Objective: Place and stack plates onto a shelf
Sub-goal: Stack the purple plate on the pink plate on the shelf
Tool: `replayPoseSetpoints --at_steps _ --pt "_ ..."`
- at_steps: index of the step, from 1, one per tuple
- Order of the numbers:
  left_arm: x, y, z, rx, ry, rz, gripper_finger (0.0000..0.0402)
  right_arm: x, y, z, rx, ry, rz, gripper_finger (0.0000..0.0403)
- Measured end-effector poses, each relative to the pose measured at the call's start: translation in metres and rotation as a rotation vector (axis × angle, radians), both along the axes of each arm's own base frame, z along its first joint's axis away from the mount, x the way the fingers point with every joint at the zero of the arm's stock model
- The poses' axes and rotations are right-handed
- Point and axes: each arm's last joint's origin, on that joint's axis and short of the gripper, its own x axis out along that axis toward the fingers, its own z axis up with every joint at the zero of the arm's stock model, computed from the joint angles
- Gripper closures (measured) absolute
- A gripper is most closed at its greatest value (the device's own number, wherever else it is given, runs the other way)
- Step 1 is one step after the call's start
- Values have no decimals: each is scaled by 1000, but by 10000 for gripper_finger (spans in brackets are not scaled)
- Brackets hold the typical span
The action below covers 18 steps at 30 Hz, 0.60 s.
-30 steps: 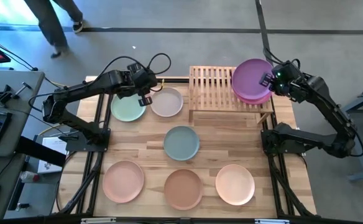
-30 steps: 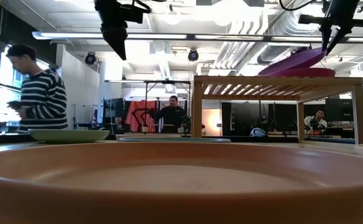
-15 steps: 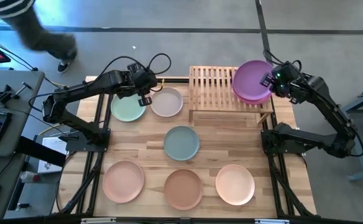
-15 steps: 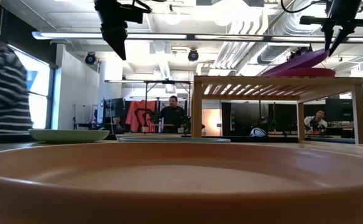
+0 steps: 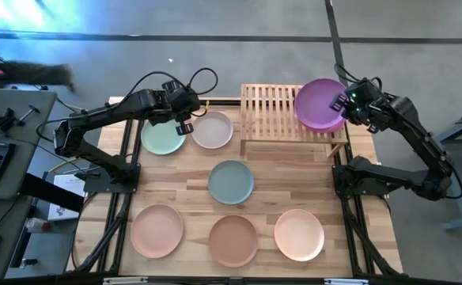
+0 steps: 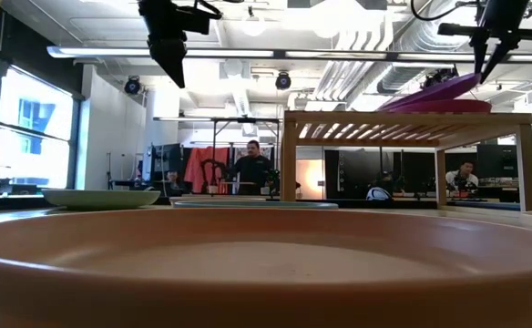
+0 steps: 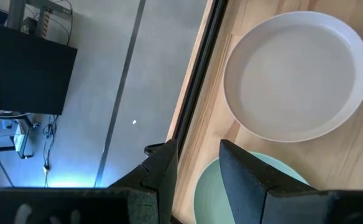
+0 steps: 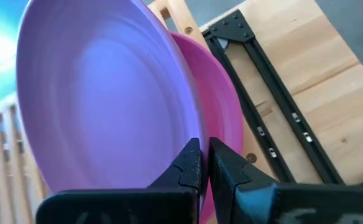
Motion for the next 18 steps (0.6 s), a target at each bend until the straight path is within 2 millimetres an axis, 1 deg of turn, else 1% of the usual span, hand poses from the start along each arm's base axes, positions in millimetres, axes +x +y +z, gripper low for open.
replayPoseSetpoints --at_steps 8,18 --pt "0 0 0 0 0 0 291 4 -5 -5 39 73 9 402" --pt "0 0 0 0 -2 2 291 3 -5 -4 29 79 7 402"
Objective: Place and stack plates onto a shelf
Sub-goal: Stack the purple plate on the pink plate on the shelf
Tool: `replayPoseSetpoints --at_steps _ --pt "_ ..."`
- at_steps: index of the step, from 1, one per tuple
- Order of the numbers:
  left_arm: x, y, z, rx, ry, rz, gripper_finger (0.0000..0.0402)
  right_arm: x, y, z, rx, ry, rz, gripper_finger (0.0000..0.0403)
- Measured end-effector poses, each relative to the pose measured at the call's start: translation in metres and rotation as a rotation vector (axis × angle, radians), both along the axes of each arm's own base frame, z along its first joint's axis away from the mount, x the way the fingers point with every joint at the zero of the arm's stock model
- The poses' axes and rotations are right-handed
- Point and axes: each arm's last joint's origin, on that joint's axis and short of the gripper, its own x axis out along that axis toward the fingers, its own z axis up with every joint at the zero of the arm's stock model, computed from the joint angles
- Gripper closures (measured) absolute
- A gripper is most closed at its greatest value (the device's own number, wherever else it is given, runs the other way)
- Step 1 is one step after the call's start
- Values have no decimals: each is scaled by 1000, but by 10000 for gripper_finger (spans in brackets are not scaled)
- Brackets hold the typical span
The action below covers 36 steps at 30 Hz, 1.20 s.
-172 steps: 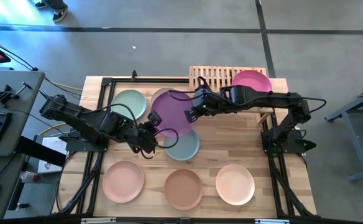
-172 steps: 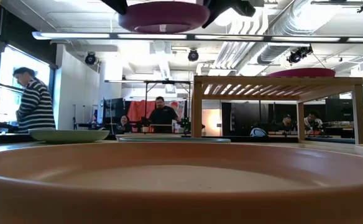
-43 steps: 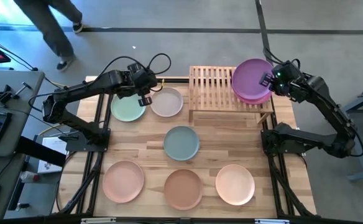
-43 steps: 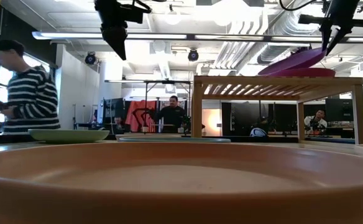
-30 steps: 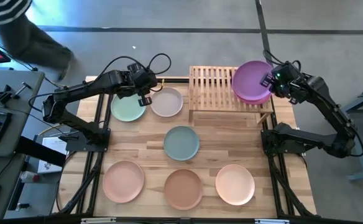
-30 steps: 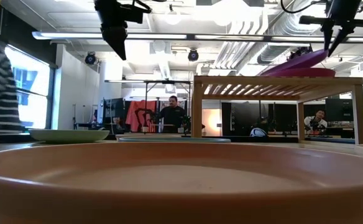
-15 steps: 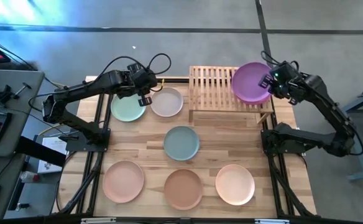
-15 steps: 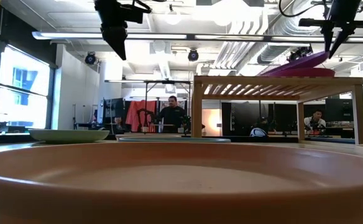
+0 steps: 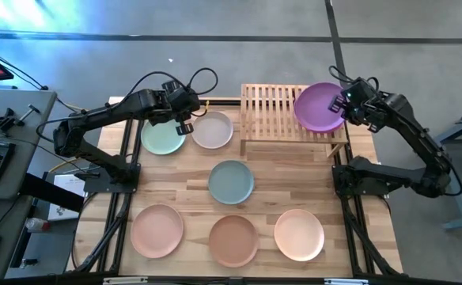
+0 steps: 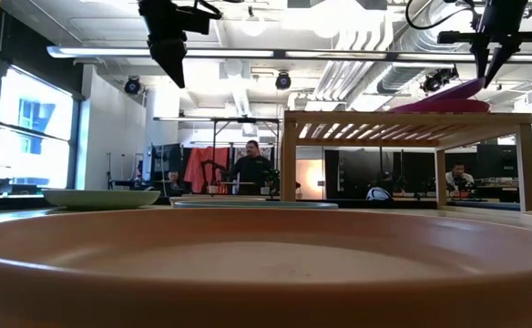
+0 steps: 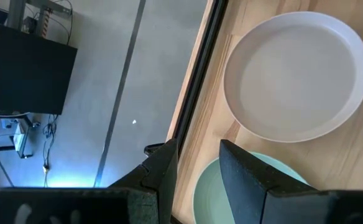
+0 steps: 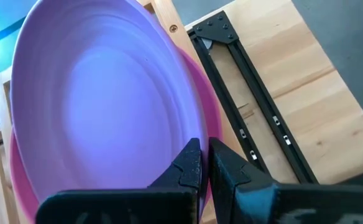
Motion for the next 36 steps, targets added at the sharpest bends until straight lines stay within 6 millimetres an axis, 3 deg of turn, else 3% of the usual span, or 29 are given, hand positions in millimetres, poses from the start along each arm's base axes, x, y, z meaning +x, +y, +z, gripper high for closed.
replayPoseSetpoints --at_steps 36 --pt "0 0 0 -4 -15 15 291 1 1 0 24 -24 14 402"
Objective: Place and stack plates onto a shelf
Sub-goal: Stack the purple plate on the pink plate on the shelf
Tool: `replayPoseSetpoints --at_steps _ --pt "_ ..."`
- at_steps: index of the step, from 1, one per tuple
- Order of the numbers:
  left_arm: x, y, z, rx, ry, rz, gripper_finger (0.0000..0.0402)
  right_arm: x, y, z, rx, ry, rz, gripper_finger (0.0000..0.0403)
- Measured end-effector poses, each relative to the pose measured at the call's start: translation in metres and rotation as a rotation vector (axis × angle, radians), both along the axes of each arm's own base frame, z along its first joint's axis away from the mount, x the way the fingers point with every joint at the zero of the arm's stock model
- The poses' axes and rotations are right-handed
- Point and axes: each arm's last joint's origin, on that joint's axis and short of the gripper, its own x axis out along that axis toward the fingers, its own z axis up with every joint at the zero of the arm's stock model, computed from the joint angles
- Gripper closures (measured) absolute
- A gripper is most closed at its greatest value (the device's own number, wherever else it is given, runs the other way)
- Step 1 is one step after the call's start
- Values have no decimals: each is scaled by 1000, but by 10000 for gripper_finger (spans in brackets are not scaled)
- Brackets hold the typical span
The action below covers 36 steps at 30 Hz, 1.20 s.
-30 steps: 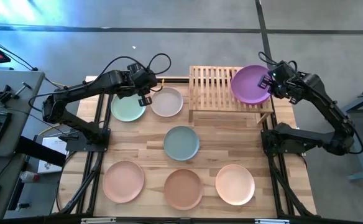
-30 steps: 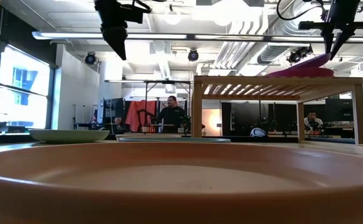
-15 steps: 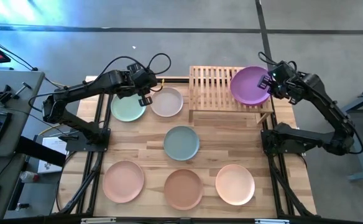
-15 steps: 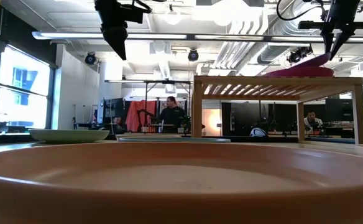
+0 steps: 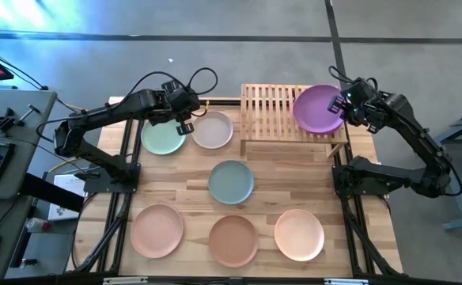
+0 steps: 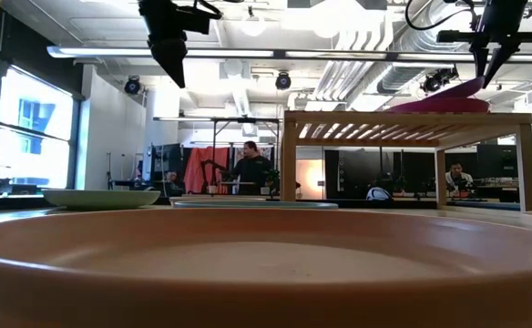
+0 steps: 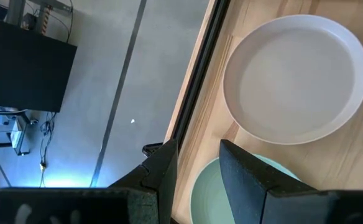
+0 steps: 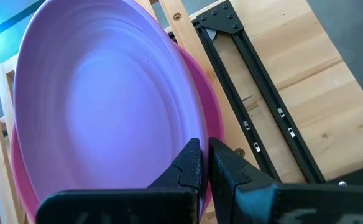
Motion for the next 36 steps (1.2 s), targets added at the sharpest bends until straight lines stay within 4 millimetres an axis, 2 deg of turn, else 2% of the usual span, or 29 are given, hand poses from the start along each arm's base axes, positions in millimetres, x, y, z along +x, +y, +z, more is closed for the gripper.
replayPoseSetpoints --at_steps 31,36 --pt "0 0 0 0 0 0 291 0 -1 0 -13 5 -18 402" --pt "0 0 0 0 0 0 291 0 -1 0 -18 6 -26 367"
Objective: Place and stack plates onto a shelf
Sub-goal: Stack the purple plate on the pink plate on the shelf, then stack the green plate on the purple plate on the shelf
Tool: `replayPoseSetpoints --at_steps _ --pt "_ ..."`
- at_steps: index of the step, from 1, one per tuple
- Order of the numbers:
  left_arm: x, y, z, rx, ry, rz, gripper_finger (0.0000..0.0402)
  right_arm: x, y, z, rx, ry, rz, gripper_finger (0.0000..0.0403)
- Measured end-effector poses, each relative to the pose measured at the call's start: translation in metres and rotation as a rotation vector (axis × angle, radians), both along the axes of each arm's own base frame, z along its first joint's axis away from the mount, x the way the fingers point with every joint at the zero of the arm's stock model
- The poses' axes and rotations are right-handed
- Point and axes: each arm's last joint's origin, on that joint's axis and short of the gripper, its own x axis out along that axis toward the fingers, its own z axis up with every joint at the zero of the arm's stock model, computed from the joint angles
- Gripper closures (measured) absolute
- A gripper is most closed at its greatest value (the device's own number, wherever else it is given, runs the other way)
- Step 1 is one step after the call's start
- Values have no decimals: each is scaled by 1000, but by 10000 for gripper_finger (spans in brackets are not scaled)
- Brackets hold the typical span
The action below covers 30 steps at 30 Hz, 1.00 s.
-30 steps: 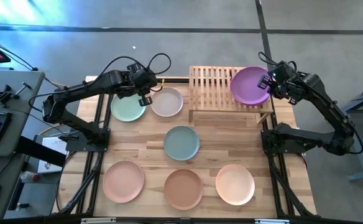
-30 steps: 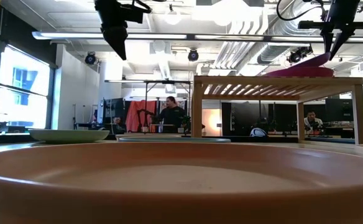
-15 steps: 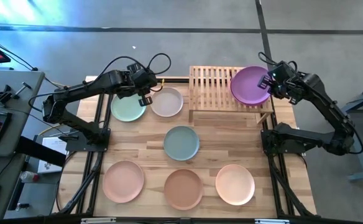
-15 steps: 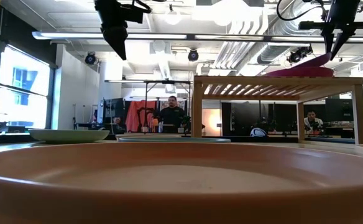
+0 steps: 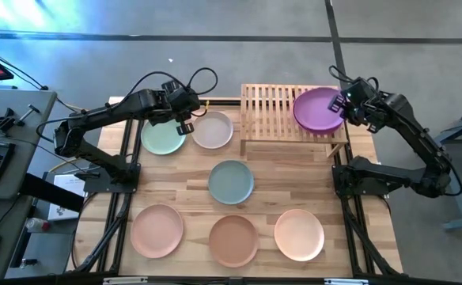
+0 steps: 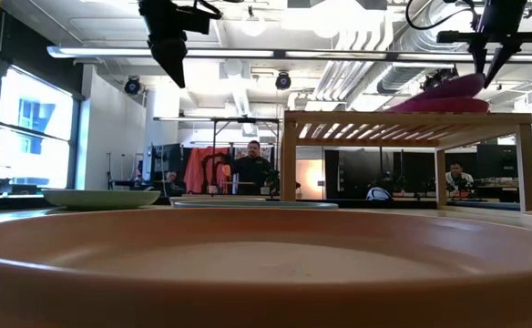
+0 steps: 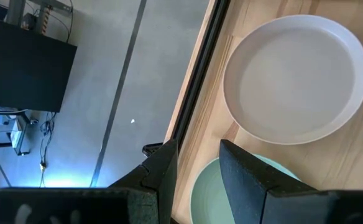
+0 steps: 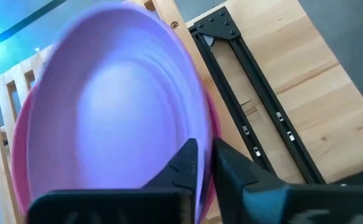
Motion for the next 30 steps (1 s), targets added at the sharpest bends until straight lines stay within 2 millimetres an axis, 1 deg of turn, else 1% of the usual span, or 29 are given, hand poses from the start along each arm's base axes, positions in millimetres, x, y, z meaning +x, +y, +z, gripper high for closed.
replayPoseSetpoints --at_steps 5,10,16,26,30 --pt "0 0 0 0 0 0 291 -1 0 0 -2 23 20 313" --pt "0 0 0 0 0 0 291 0 0 0 -7 43 59 286" --pt "0 0 0 0 0 0 291 2 0 1 11 34 194 285" --pt "0 0 0 0 0 0 291 14 0 7 -6 -127 566 285" --pt "0 0 0 0 0 0 291 17 1 9 -5 -183 683 285"
